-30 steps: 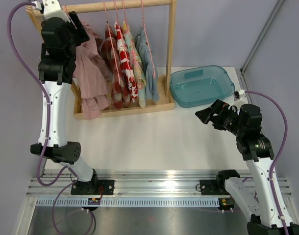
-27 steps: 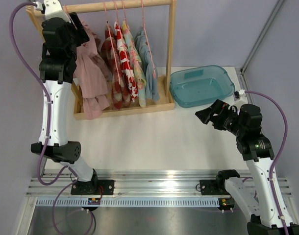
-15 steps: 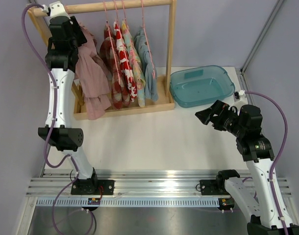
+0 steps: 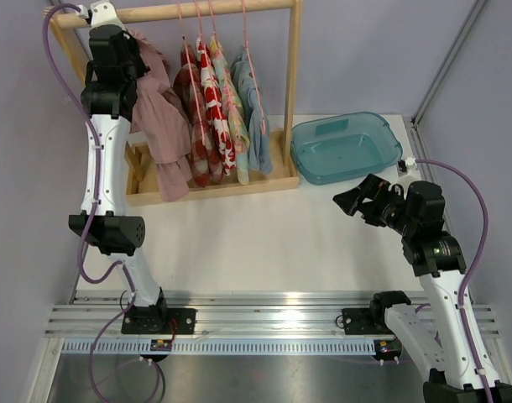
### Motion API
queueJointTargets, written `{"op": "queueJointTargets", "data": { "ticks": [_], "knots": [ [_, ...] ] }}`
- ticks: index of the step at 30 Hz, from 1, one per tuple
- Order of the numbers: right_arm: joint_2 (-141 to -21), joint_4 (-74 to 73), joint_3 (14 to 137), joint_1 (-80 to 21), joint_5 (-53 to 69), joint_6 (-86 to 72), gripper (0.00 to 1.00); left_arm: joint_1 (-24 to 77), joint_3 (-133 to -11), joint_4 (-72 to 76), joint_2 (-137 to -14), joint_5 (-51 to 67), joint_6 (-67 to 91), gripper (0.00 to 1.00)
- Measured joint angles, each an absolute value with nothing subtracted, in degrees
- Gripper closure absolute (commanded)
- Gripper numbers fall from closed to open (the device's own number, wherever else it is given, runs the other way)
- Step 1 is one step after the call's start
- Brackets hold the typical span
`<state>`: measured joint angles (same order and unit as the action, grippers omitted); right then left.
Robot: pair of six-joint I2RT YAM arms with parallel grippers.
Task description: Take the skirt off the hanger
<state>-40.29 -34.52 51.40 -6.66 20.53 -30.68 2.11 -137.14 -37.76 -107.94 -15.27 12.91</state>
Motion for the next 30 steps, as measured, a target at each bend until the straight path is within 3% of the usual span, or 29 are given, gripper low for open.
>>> {"op": "queueJointTargets", "data": {
  "ticks": [13,19,24,30],
  "knots": [
    [-44.9,-33.6,56.2,-6.7,21.5,-30.1,0.00,13.3,-138.1,-38.2,-97.8,-24.0,4.7,1.00],
    [-48.9,-31.5,61.2,-8.3,26.3,-30.1,0.01,15.2,-126.8,-37.1,-88.5,-26.5,4.7,1.00],
    [-59.4,-34.7,75.9,-26.6,18.9,-26.9,0.03,17.4,-111.4,-32.8,-79.7,-29.2,7.8,1.00],
    [-77.3,-37.8,99.2,-56.6,-0.8,-23.4,0.04,20.6,-107.0,-34.3,-78.4,-33.3,13.0,1.00]
  ]
}}
